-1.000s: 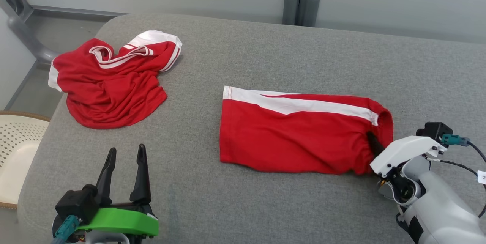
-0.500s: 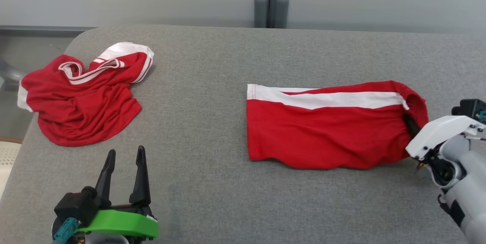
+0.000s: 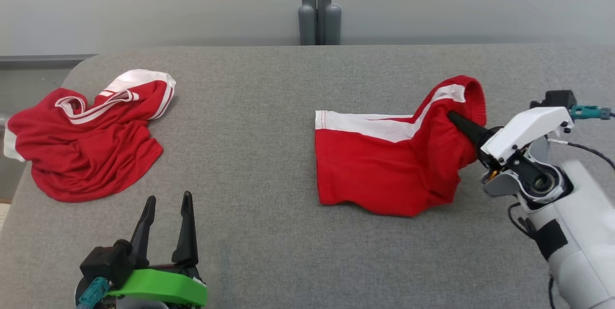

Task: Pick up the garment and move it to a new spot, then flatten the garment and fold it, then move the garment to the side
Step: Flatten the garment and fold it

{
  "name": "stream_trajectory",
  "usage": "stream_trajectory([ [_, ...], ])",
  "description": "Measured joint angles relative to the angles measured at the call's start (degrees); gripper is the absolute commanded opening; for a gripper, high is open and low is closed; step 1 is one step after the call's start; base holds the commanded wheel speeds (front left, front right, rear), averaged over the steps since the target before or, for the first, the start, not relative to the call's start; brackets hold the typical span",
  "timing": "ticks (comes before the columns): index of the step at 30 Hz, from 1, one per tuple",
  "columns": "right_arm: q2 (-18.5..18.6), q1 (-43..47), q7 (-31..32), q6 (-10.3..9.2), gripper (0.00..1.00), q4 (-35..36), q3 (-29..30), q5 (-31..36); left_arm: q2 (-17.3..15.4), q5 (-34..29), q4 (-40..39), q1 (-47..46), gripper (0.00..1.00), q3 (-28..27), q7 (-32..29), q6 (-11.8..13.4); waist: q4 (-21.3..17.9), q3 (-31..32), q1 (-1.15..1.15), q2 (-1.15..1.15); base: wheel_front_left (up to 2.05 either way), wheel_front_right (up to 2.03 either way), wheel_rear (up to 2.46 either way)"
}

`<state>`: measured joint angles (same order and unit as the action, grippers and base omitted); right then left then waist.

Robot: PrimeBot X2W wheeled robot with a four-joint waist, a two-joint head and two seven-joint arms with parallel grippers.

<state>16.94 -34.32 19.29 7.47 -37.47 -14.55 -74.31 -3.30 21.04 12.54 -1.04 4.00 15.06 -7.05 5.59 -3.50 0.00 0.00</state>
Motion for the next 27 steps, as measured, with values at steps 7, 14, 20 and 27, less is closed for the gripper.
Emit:
stream_trajectory([
  [7,-6.7,-0.2,2.1,0.00,0.00,-2.6,1.2,-3.4,0.1,0.1,0.8,-0.1,1.00,0.6,0.0,0.0,3.4,0.0,0.00,0.00,0.00,0.00,0.00],
  [14,-10.4,-2.8,0.8,0.00,0.00,-11.1,1.3,-2.2,0.1,0.4,1.5,-0.1,1.00,1.4,0.0,-0.1,8.0,-0.3,0.00,0.00,0.00,0.00,0.00],
  [20,-12.2,-5.1,-1.4,0.00,1.00,-16.7,0.8,-0.7,0.2,0.7,2.0,-0.2,1.00,1.4,0.0,-0.1,10.8,-0.8,0.00,0.00,0.00,0.00,0.00],
  [27,-12.3,-6.2,-5.7,0.00,1.00,-14.4,1.0,-0.1,0.3,0.8,2.1,-0.2,1.00,0.6,0.0,-0.1,9.6,-0.9,0.00,0.00,0.00,0.00,0.00],
])
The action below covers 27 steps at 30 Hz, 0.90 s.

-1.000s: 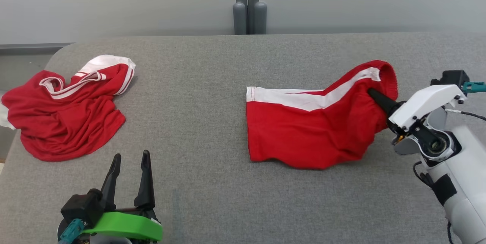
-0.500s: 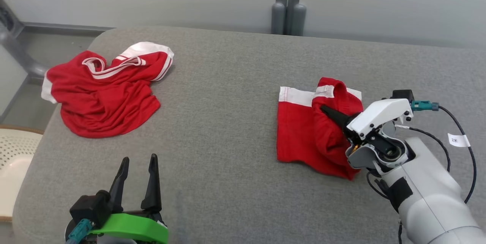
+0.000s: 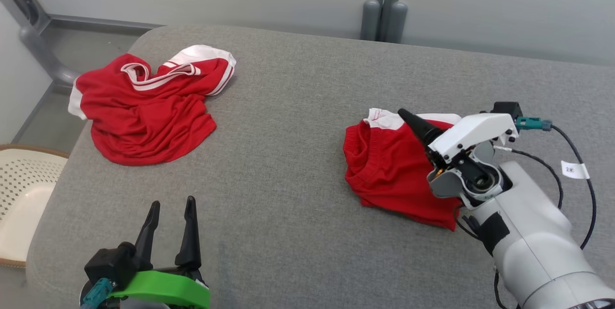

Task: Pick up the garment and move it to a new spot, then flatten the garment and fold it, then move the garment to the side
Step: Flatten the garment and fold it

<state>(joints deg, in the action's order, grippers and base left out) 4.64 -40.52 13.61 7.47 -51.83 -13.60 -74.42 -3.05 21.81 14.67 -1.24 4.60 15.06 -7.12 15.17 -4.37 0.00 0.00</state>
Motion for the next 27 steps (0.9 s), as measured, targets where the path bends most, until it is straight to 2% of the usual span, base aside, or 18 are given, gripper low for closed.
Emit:
stream_trajectory([
  [7,4.4,3.0,-4.0,0.00,1.00,12.7,-0.1,0.4,0.1,-0.3,-0.5,0.1,1.00,-0.8,0.0,0.0,-3.1,0.5,0.00,0.00,0.00,0.00,0.00],
  [14,12.2,9.7,-16.0,0.00,1.00,27.1,-5.4,10.8,0.0,-1.3,-2.9,0.4,1.00,-2.7,0.0,0.1,-6.6,1.3,0.00,0.00,0.00,0.00,0.00],
  [18,14.8,14.1,-24.8,0.00,1.00,29.1,-6.0,18.9,-0.4,-1.8,-4.3,1.3,1.00,-4.0,0.0,0.1,-8.5,1.9,0.00,0.00,0.00,0.00,0.00],
  [24,13.3,19.2,-28.4,0.01,1.00,32.7,-3.2,29.9,-1.3,-3.8,-6.9,1.8,1.00,-6.2,0.1,0.2,-10.8,3.0,0.00,0.00,0.00,0.00,0.00],
  [27,11.0,23.3,-28.6,0.01,1.00,35.8,1.8,37.6,-1.2,-4.3,-7.4,2.8,1.00,-6.8,0.1,0.2,-11.5,3.9,0.00,0.00,0.00,0.00,0.00],
])
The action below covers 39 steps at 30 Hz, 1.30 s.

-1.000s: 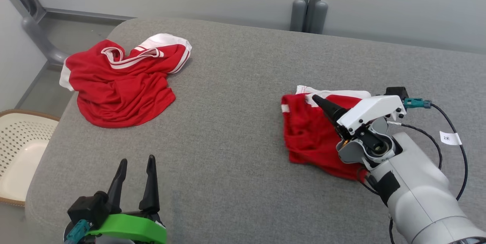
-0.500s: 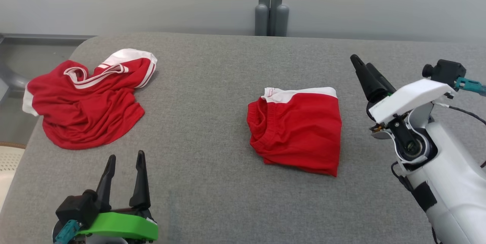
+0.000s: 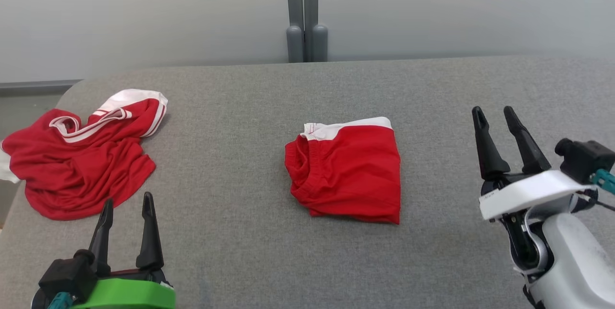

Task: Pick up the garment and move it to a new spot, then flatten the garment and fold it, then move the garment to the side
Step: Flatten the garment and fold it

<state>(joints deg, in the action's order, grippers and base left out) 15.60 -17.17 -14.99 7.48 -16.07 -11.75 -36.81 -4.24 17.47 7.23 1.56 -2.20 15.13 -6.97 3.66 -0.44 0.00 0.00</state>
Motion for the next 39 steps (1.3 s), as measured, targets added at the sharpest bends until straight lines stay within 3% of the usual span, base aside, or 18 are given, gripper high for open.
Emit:
stream_trajectory([
  [6,-5.4,8.3,-0.1,0.00,1.00,3.5,7.1,12.6,0.4,-2.2,-1.9,1.0,1.00,0.0,0.0,0.0,-0.6,1.1,0.00,0.00,0.00,0.00,0.00],
  [12,-8.0,10.8,-0.1,0.00,1.00,3.9,10.1,18.6,0.8,-3.8,-1.5,1.0,1.00,1.6,0.0,-0.1,-0.7,0.9,0.00,0.00,0.00,0.00,0.00],
  [30,-9.2,9.9,-0.1,0.00,1.00,1.3,8.5,20.7,1.1,-3.6,0.2,0.1,1.00,2.3,0.0,-0.3,-0.3,0.6,0.00,0.00,0.00,0.00,0.00],
  [35,-9.3,5.4,1.2,0.00,1.00,-4.4,7.5,21.4,1.2,-3.6,0.1,0.1,1.00,2.3,0.0,-0.3,0.1,0.3,0.00,0.00,0.00,0.00,0.00],
  [39,-9.4,-0.9,6.7,0.00,1.00,-10.7,6.1,20.6,1.3,-3.6,-0.2,0.0,1.00,3.0,0.0,-0.4,0.6,-0.1,0.00,0.00,0.00,0.00,0.00],
])
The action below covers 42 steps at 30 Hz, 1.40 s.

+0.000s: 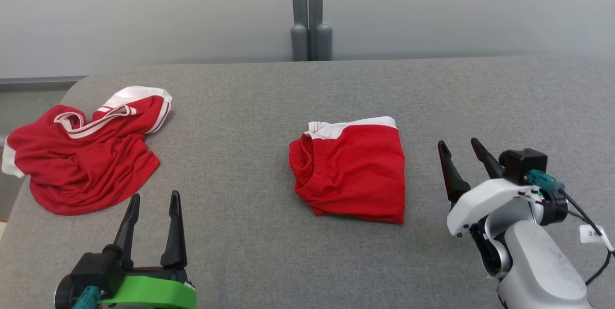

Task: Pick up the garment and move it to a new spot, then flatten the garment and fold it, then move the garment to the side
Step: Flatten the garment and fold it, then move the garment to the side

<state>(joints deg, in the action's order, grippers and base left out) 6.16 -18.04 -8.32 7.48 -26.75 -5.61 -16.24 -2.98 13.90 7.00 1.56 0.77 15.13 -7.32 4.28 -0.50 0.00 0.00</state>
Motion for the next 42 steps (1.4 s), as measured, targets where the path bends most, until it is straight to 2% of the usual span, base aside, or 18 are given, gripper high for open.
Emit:
stream_trajectory([
  [11,1.8,-11.5,15.2,0.00,1.00,-14.0,-2.6,-5.1,0.1,0.9,1.2,-0.6,1.00,1.7,0.0,0.0,4.6,-1.6,0.00,0.00,0.00,0.00,0.00],
  [18,1.7,-15.1,23.7,0.00,1.00,-22.3,0.3,-9.0,0.1,2.6,1.5,-1.5,1.00,2.9,0.0,-0.1,7.9,-3.1,0.00,0.00,0.00,0.00,0.00],
  [23,0.3,-16.5,26.9,0.00,1.00,-26.0,1.9,-13.2,0.1,2.8,1.7,-2.0,1.00,3.3,0.0,-0.1,9.8,-4.3,0.00,0.00,0.00,0.00,0.00],
  [28,0.3,-17.2,26.7,0.00,1.00,-27.2,2.0,-16.0,0.1,2.9,1.7,-2.2,1.00,3.1,0.0,-0.1,11.0,-5.5,0.00,0.00,0.00,0.00,0.00],
  [30,0.1,-17.3,25.2,0.00,0.21,-27.2,1.5,-16.3,0.1,2.8,1.8,-2.2,1.00,2.9,0.0,-0.1,10.9,-5.7,0.00,0.00,0.00,0.00,0.00],
  [31,0.1,-17.3,24.6,0.00,0.00,-27.1,1.1,-16.5,0.1,2.7,1.8,-2.2,1.00,3.0,0.0,-0.1,10.7,-5.7,0.00,0.00,0.00,0.00,0.00],
  [37,-0.4,-17.4,21.4,0.01,0.00,-26.5,-1.7,-18.9,0.1,2.2,1.3,-2.7,1.00,3.9,0.0,-0.1,8.1,-5.1,0.00,0.00,0.00,0.00,0.00],
  [42,0.0,-17.9,19.0,0.00,0.00,-24.5,-5.1,-20.7,-0.3,2.2,0.5,-2.9,1.00,5.1,0.0,-0.1,4.1,-4.4,0.00,0.00,0.00,0.00,0.00],
])
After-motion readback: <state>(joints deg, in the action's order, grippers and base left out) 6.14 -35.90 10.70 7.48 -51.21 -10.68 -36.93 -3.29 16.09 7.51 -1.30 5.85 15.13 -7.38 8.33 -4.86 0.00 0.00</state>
